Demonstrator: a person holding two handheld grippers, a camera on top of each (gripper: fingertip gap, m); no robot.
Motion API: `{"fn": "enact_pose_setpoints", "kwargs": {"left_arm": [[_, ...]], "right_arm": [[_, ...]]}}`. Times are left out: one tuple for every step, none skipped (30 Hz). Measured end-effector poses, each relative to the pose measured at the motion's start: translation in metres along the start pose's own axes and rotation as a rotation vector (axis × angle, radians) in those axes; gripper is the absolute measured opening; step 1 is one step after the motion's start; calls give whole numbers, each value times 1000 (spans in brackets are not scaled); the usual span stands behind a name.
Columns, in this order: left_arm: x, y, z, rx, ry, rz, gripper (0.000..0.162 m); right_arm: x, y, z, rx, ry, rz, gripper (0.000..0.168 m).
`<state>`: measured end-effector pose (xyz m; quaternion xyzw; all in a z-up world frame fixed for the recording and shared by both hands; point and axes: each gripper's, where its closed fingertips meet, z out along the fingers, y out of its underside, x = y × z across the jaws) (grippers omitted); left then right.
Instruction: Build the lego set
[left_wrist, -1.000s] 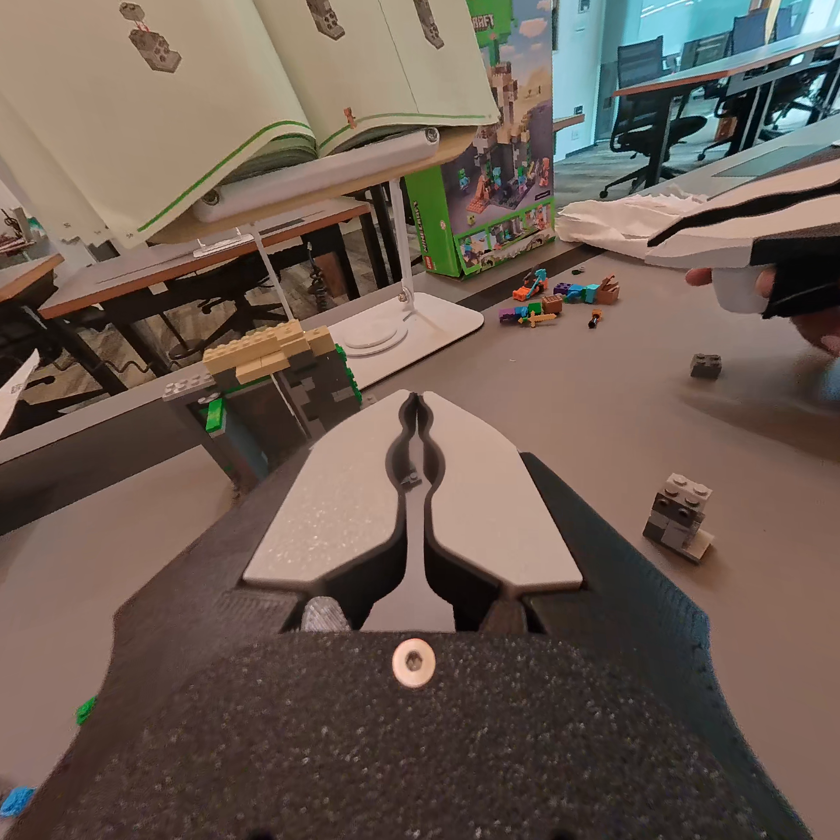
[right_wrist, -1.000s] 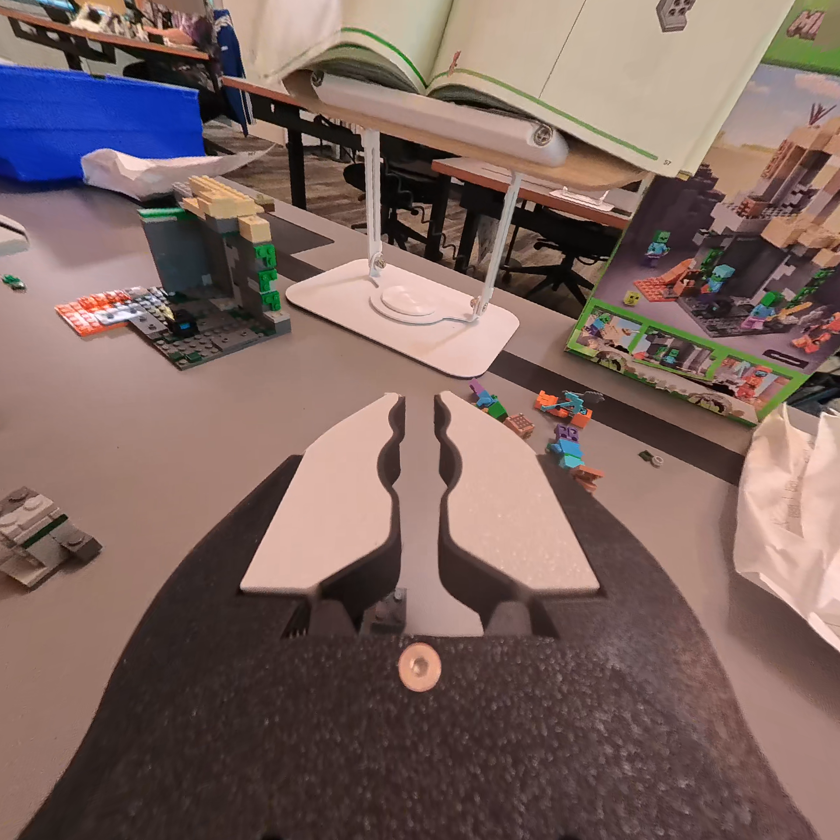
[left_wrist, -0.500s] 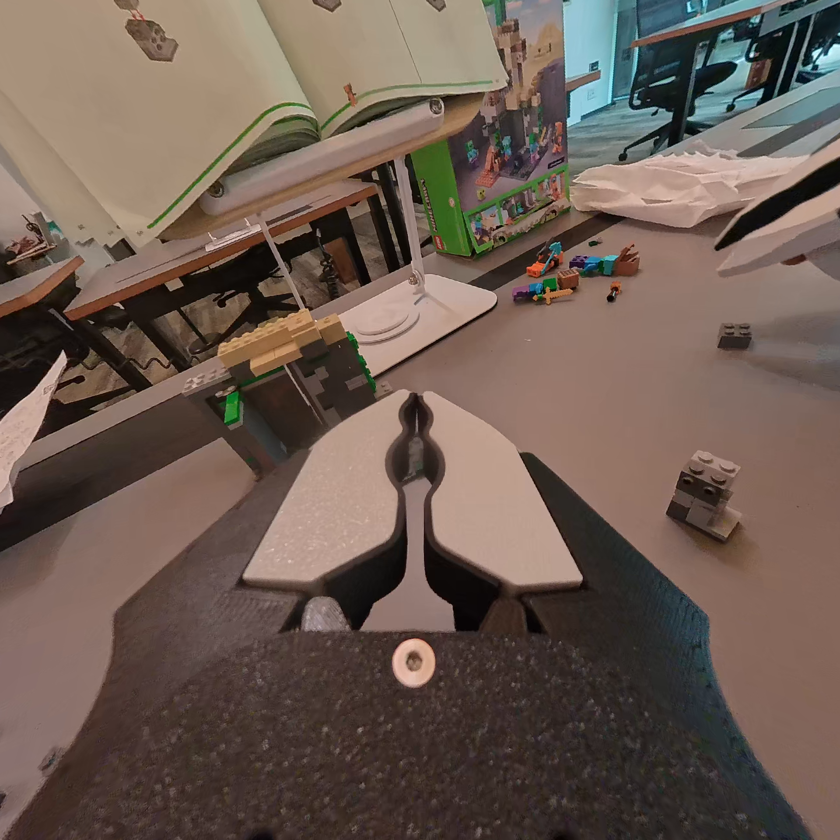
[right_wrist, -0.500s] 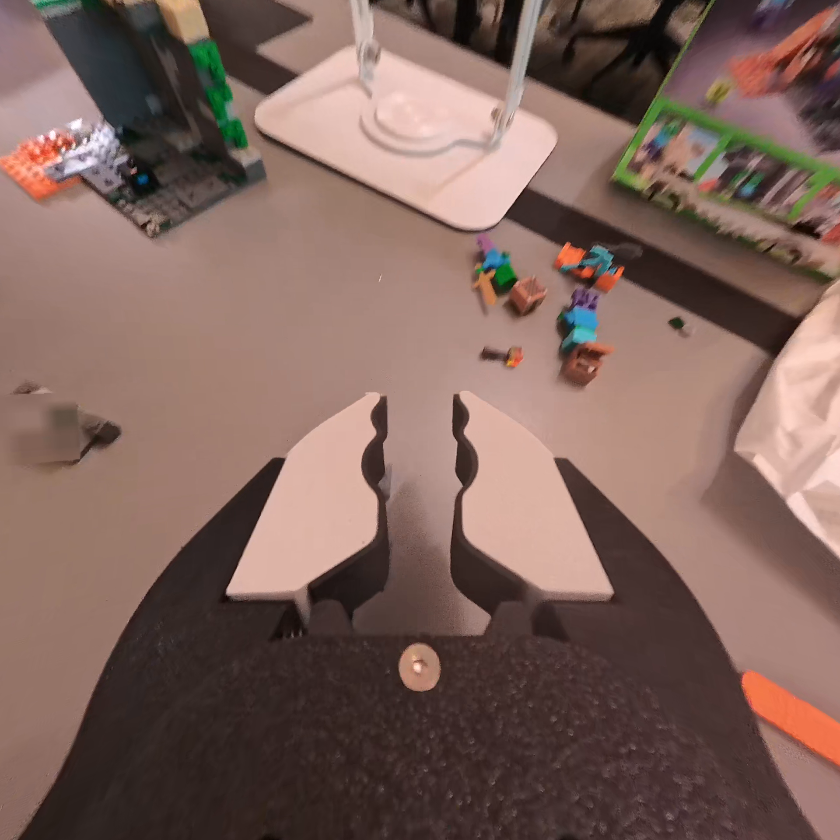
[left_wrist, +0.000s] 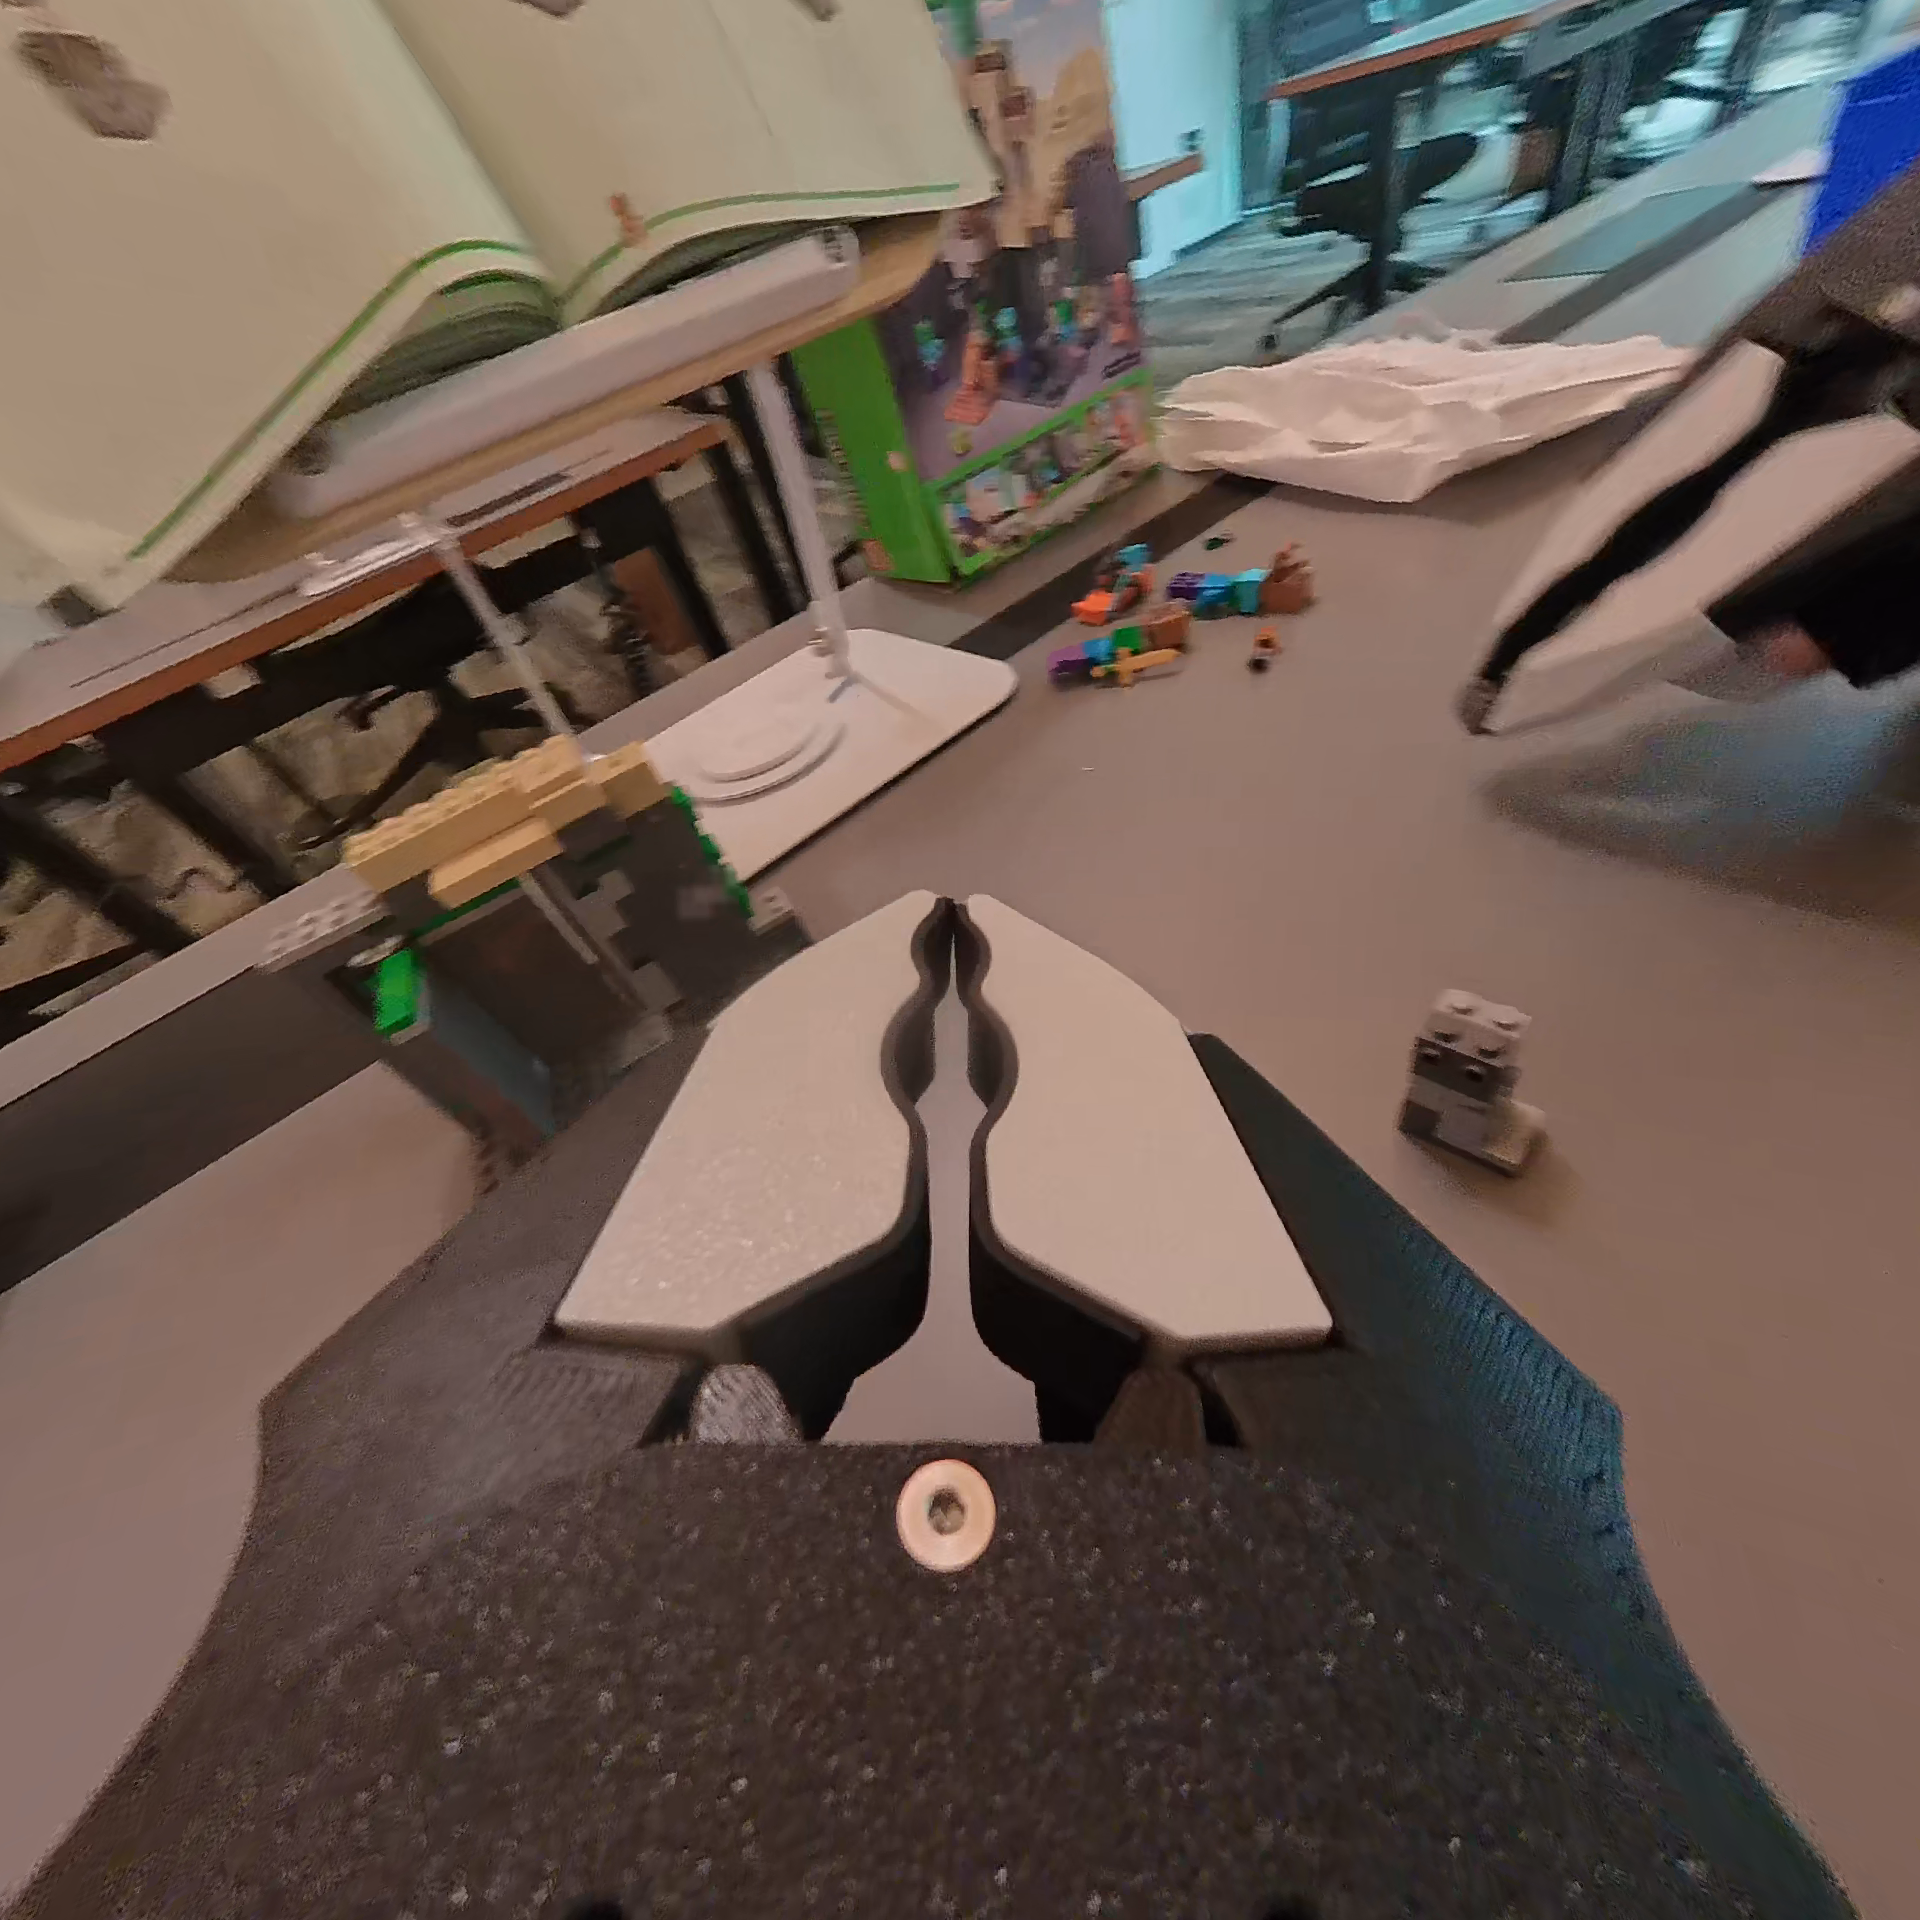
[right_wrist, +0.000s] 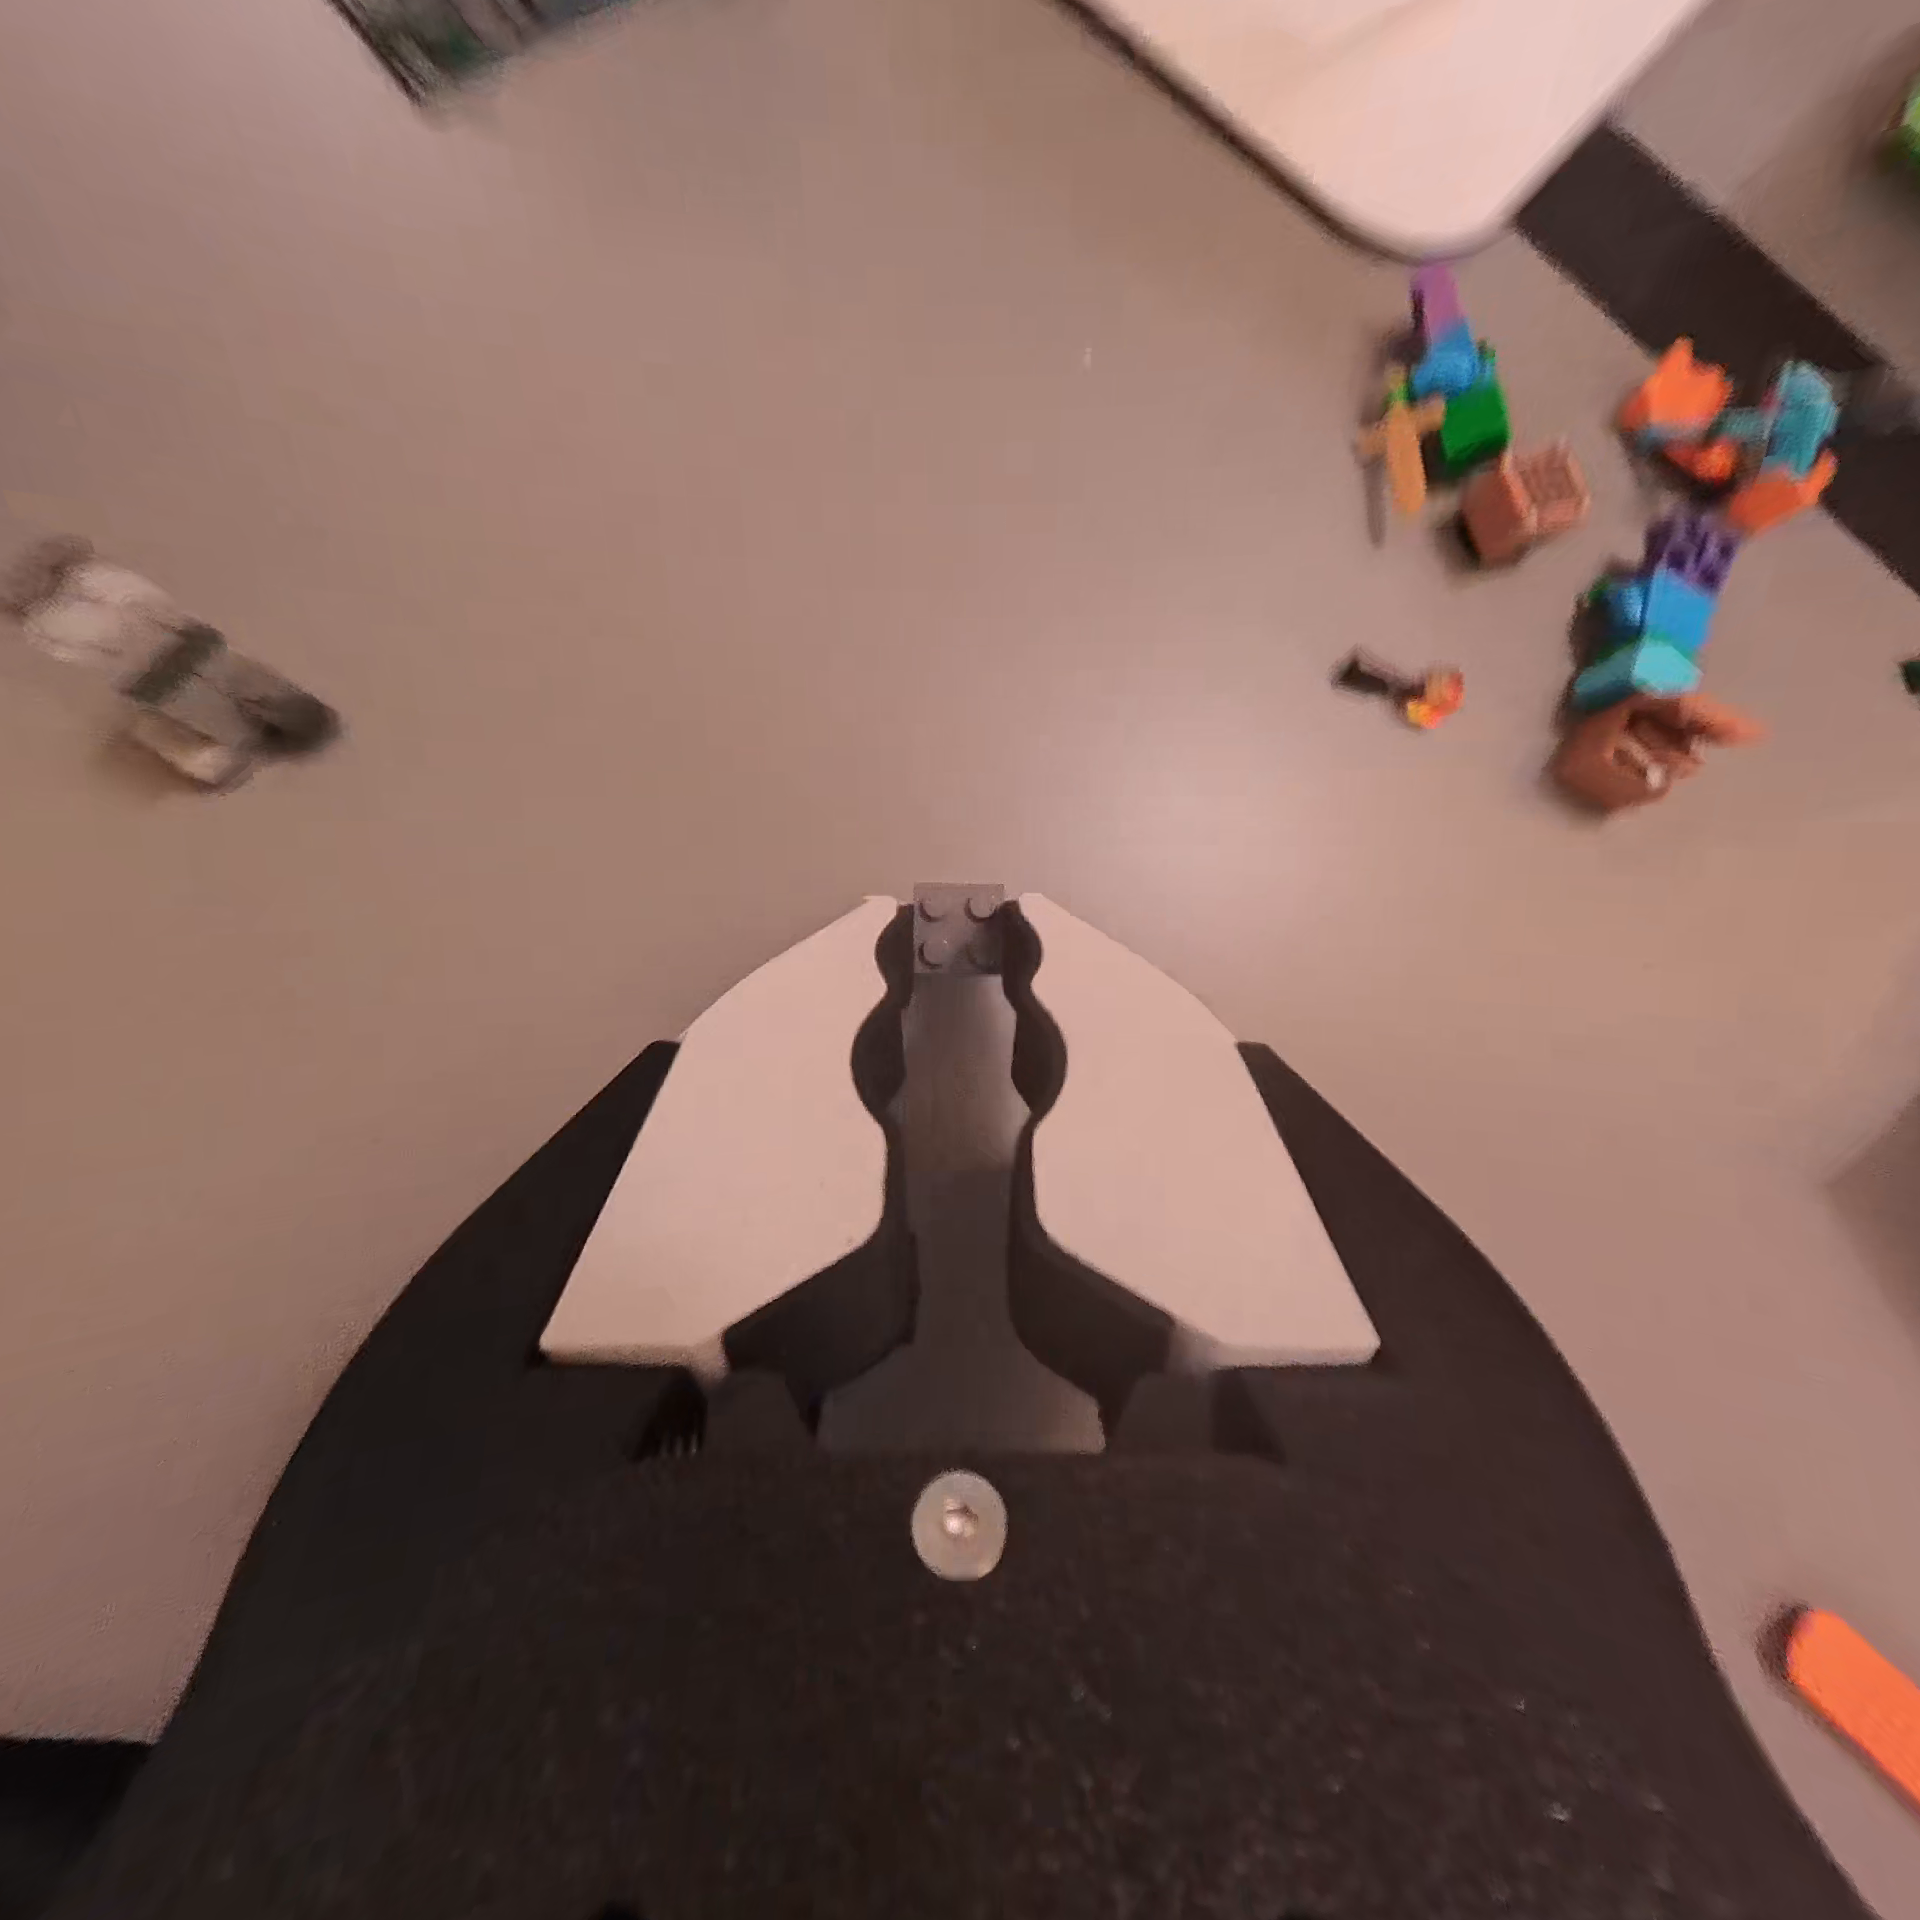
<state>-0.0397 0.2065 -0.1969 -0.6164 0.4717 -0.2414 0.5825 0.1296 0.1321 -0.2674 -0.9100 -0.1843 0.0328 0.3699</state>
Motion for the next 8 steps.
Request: {"fn": "enact_pose_setpoints", "kwargs": {"left_arm": [[7, -1, 0, 2, 44, 5, 0], [14, -2, 1, 3, 87, 14, 2], [19, -3, 1, 2, 131, 22, 3], [21, -4, 1, 7, 152, 32, 3], [21, -6, 2, 16, 163, 36, 3], [21, -8, 4, 23, 181, 33, 3], [20, -10, 6, 32, 195, 27, 4], [19, -13, 8, 43, 201, 25, 4]], "right_arm": [[-10, -16, -6, 80, -42, -25, 16], [-20, -32, -14, 160, -76, -63, 16], [-31, -46, -20, 220, -104, -112, 16], [-42, -59, -25, 260, -127, -169, 16], [-50, -70, -28, 284, -138, -226, 16], [-56, -79, -29, 285, -150, -274, 16], [-62, -88, -29, 276, -165, -313, 16], [-66, -99, -30, 277, -176, -344, 16]]}}
